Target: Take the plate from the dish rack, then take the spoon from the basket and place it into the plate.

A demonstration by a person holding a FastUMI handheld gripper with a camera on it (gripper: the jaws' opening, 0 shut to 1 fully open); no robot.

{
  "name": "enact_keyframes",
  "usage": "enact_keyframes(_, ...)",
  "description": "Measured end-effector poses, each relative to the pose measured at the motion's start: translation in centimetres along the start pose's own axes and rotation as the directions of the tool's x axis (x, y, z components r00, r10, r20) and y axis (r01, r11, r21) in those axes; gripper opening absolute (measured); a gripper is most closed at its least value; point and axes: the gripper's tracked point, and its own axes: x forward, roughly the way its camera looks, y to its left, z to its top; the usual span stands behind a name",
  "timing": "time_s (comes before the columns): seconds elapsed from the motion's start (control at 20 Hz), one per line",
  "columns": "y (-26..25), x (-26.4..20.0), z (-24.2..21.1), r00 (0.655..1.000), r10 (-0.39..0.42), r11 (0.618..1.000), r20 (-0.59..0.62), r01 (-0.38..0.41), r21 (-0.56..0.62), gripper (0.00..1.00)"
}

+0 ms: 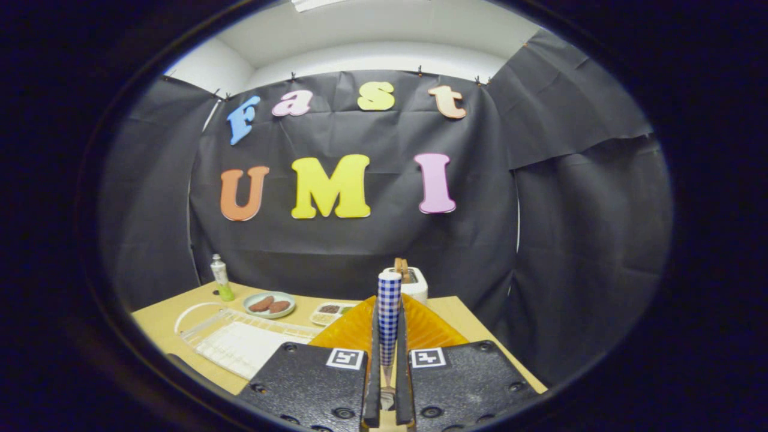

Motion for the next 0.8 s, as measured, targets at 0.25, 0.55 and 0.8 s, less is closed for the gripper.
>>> enact_keyframes(0.25, 6.3, -3.7, -6.6, 0.994, 0.084, 0.996, -0.063, -0.083, 0.023, 0.15)
enact_keyframes(0.55, 10.2, -5.6, -12.4, 0.995, 0.084, 0.994, -0.043, -0.081, 0.068, 0.15)
enact_keyframes(0.8, 11.5, -5.7, -14.5, 0.999, 0.045, 0.998, -0.006, -0.044, 0.055, 0.15)
